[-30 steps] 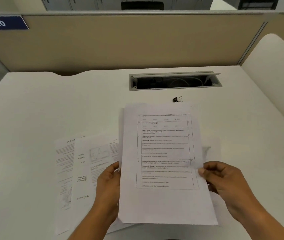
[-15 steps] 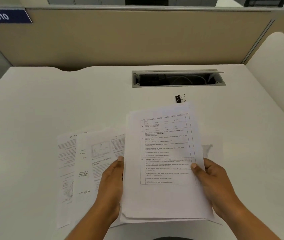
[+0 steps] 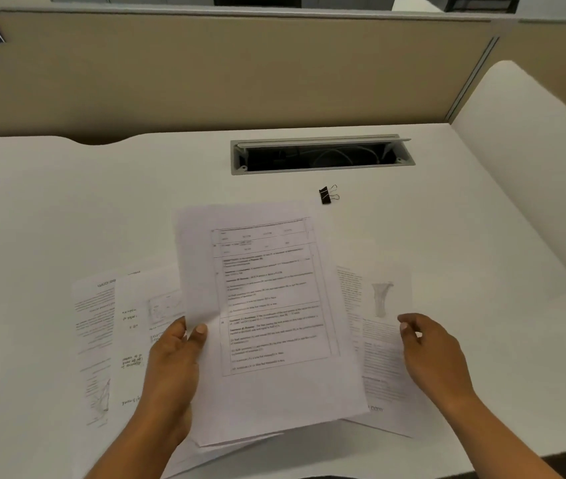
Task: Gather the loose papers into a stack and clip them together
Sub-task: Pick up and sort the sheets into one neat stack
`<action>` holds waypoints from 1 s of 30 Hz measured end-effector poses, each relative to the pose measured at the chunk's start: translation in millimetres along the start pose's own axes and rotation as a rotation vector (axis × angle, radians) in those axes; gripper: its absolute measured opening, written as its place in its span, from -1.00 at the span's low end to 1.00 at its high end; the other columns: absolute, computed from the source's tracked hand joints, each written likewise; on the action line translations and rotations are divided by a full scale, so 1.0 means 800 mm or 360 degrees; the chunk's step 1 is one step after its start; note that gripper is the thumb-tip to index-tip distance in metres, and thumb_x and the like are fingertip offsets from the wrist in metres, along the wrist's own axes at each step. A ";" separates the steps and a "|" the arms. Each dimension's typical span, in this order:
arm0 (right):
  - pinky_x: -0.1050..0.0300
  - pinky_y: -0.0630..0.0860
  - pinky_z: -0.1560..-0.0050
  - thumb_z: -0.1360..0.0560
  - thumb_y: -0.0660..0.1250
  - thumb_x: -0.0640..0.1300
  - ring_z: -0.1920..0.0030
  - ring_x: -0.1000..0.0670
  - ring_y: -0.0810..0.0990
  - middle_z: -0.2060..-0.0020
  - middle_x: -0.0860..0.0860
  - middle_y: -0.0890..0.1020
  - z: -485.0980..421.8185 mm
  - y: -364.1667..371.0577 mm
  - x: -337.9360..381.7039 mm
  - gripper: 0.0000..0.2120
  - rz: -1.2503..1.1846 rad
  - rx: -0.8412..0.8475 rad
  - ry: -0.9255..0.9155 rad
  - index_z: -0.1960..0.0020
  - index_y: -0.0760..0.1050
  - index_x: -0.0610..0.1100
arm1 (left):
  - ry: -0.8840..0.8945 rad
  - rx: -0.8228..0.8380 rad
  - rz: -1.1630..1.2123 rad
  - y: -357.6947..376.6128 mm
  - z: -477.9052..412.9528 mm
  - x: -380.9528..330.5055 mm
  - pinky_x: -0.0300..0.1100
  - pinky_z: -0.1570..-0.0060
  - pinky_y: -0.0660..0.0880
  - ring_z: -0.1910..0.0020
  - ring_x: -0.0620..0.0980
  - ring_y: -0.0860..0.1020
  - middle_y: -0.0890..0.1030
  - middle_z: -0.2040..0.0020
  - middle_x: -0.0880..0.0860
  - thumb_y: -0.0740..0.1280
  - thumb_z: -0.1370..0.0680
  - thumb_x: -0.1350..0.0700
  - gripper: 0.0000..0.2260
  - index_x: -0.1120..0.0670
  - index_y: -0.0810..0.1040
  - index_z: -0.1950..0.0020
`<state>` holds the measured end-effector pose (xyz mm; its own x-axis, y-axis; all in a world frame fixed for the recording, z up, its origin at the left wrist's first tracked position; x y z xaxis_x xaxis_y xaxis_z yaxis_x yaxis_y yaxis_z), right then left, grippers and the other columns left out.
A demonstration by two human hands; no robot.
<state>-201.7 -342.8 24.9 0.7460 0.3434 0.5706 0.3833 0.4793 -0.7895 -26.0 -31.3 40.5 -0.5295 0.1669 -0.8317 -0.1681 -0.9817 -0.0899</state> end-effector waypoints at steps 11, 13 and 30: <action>0.01 0.53 0.11 -0.37 0.40 0.31 -0.13 -0.17 0.60 -0.20 -0.11 0.58 -0.008 0.006 -0.042 -0.24 0.0536 0.0040 0.0335 -0.39 0.34 -0.13 | 0.0011 -0.0118 -0.0061 -0.019 -0.006 0.009 0.16 -0.23 0.48 -0.21 0.13 0.56 0.59 -0.32 -0.01 0.20 -0.69 0.09 -0.73 -0.05 0.52 -0.36; 0.07 0.51 0.17 -0.37 0.44 0.26 -0.07 -0.16 0.63 -0.12 -0.09 0.63 -0.013 0.010 -0.045 -0.27 0.0428 0.0072 0.0350 -0.36 0.34 -0.11 | 0.0003 -0.0119 -0.0066 -0.020 -0.007 0.011 0.18 -0.27 0.46 -0.23 0.14 0.55 0.57 -0.34 -0.01 0.19 -0.69 0.09 -0.72 -0.04 0.50 -0.38; -0.10 0.60 0.01 -0.53 0.38 -0.25 0.01 -0.26 0.67 0.05 -0.21 0.68 -0.019 -0.062 -0.035 -0.89 -0.1001 -0.0088 0.0384 -0.04 0.53 -0.26 | 0.0031 -0.0148 0.0026 -0.032 -0.006 0.001 0.09 -0.27 0.48 -0.20 0.10 0.57 0.61 -0.25 -0.01 0.19 -0.69 0.14 -0.71 0.02 0.51 -0.38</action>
<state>-233.2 -388.3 45.1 0.4700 -0.1802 0.8641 0.8068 0.4847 -0.3378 -18.1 -6.7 39.2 -0.5154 0.1498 -0.8438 -0.0811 -0.9887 -0.1260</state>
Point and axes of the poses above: each hand's wrist, its own z-axis away from the middle knuckle, its own y-axis out of the palm, x = y × z, the point moved 5 cm from there along -z, towards the middle knuckle
